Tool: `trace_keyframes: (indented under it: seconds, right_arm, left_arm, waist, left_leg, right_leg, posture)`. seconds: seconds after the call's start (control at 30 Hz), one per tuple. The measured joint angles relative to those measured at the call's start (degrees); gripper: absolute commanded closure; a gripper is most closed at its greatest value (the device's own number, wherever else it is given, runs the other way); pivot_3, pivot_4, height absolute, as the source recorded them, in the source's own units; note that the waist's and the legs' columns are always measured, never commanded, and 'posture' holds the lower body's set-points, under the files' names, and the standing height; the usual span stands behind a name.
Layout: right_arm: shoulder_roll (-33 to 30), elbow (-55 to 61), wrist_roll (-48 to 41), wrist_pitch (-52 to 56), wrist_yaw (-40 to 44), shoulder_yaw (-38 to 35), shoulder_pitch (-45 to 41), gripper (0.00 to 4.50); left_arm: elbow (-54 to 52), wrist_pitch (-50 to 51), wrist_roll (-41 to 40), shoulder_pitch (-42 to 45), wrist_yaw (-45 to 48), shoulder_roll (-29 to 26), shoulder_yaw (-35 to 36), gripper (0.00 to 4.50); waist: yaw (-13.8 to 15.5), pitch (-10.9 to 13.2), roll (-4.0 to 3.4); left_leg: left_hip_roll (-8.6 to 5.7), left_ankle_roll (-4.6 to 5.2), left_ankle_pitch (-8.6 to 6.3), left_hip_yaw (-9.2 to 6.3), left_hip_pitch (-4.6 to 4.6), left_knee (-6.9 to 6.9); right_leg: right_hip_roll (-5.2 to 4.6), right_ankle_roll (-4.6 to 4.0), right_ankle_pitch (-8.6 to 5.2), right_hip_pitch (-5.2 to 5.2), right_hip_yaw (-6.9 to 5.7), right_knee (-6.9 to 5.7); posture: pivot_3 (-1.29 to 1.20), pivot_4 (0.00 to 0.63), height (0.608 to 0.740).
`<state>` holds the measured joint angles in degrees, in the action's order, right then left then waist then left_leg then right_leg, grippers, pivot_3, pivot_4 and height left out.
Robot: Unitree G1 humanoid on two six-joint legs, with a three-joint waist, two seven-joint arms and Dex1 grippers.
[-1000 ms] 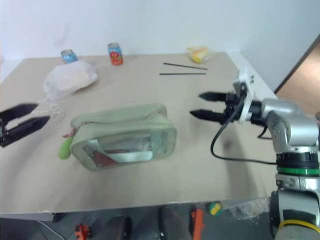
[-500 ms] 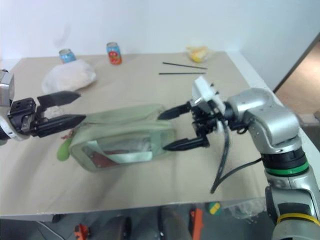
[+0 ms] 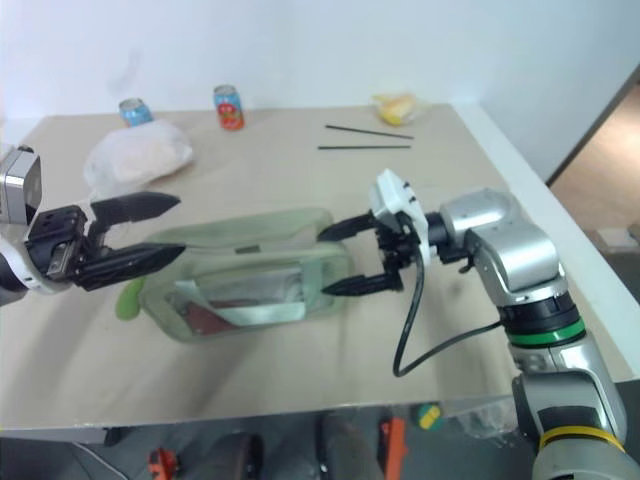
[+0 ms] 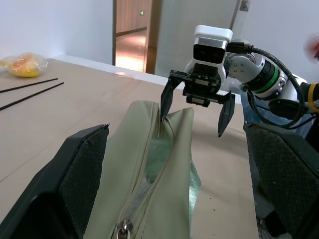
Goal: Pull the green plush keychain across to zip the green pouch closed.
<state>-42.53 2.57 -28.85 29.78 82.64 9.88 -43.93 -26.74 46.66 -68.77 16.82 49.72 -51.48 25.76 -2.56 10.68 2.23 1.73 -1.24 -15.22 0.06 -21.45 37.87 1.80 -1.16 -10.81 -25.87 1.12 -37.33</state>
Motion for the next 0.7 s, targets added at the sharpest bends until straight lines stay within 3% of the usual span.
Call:
trace_keyframes:
  seconds: [0.3, 0.37, 0.7]
  right_arm:
    - [0.41, 0.15, -0.42, 0.07, 0.93, -0.02, 1.66, 4.00]
    - [0.49, 0.22, -0.78, 0.34, 1.02, -0.03, 1.95, 4.48]
    - [1.26, -1.62, -1.24, 0.20, 1.94, -0.04, 1.59, 4.48]
  left_arm:
    - [-1.28, -0.09, -1.18, -1.98, -2.31, 0.39, 0.62, 0.00]
    - [-1.34, -0.13, -1.88, -2.89, -3.37, 0.56, 1.97, 0.00]
    - [-0.20, 0.02, -7.73, -9.44, -7.05, 0.22, 15.05, 0.00]
  waist:
    - [-0.01, 0.00, 0.00]
    - [0.00, 0.00, 0.00]
    - [-0.04, 0.00, -0.01]
  left_leg:
    - [0.01, 0.00, 0.00, 0.01, 0.00, 0.02]
    - [0.02, 0.00, 0.00, -0.02, 0.01, 0.01]
    - [0.04, 0.00, 0.00, -0.01, 0.06, 0.04]
  right_leg:
    - [0.00, 0.00, 0.00, 0.00, 0.01, -0.01]
    - [-0.01, -0.01, 0.00, 0.00, -0.01, -0.02]
    - [0.01, -0.06, 0.01, 0.00, -0.02, -0.07]
  posture:
    - [0.00, 0.150, 0.740]
    - [0.00, 0.150, 0.740]
    - [0.00, 0.150, 0.740]
